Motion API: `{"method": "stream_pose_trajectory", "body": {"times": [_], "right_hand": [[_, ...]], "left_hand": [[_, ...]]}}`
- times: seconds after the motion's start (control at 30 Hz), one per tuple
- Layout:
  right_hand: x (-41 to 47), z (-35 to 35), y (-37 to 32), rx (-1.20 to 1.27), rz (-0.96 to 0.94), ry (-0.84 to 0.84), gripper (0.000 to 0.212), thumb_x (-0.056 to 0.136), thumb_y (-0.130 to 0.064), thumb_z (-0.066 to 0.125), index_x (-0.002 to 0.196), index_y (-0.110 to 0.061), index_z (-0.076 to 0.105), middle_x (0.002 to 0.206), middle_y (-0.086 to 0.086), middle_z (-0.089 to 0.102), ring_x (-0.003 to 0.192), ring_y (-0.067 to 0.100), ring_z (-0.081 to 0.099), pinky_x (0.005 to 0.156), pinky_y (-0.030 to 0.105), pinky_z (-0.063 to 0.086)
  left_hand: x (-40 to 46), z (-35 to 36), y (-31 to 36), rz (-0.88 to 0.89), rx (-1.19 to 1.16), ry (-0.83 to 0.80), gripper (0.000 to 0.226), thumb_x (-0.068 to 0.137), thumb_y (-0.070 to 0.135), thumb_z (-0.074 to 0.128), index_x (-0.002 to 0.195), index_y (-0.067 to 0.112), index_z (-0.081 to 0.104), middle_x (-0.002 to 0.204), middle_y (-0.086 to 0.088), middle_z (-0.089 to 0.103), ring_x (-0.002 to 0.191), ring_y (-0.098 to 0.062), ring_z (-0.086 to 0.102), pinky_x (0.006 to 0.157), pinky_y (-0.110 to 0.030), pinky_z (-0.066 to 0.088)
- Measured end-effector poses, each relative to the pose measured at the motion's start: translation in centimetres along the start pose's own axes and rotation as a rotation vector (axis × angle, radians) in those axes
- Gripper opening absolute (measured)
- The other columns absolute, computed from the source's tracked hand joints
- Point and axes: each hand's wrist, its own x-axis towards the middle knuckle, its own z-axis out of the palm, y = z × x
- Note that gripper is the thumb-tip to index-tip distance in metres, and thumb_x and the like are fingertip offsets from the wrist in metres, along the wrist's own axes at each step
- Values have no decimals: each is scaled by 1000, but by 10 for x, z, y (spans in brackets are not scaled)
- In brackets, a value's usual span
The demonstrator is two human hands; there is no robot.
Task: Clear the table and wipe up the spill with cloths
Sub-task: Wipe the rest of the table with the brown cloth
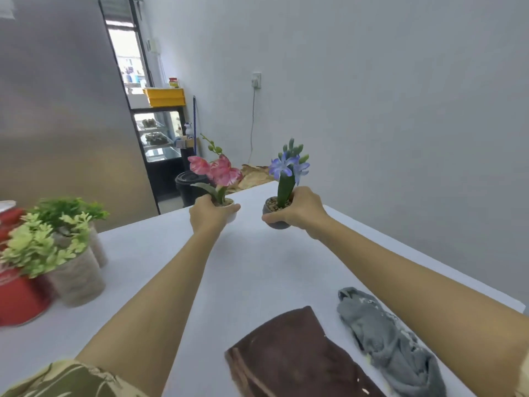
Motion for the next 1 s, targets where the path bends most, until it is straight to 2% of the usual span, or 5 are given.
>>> {"method": "stream_pose_trajectory", "body": {"times": [0.27,0.43,0.63,0.87,1.0], "right_hand": [[-20,83,-41,-9,-55,-238,41,61,-19,85,93,-2,66,84,3,62,75,14,57,56,19,44],[-30,122,-37,19,-62,-324,42,60,-21,86,93,-7,63,89,4,61,83,18,56,63,22,45],[-30,155,-49,160,12,-398,87,41,-15,88,122,-5,56,115,10,62,105,25,59,84,30,50],[-7,180,-57,404,67,-473,81,67,26,35,142,-3,37,145,8,40,131,31,39,56,25,47],[0,183,-60,568,166,-394,40,95,-9,43,134,-4,49,142,9,46,130,23,40,109,35,32]], "left_hand": [[0,-89,-71,-155,54,202,24,77,16,69,99,8,64,106,-10,67,102,-31,58,85,-32,44],[3,-100,-75,-183,61,137,53,80,20,68,125,1,46,126,-15,54,115,-34,51,93,-37,44],[-39,-108,-69,-251,51,74,62,91,4,45,144,0,14,131,-23,48,115,-36,51,80,-35,42],[-65,-136,-75,-197,185,-102,46,86,3,47,129,-4,32,125,-24,50,113,-34,52,68,-37,42],[-66,-144,-80,-162,113,-232,61,72,28,72,122,8,43,120,-8,56,97,-20,56,72,-30,44]]}}
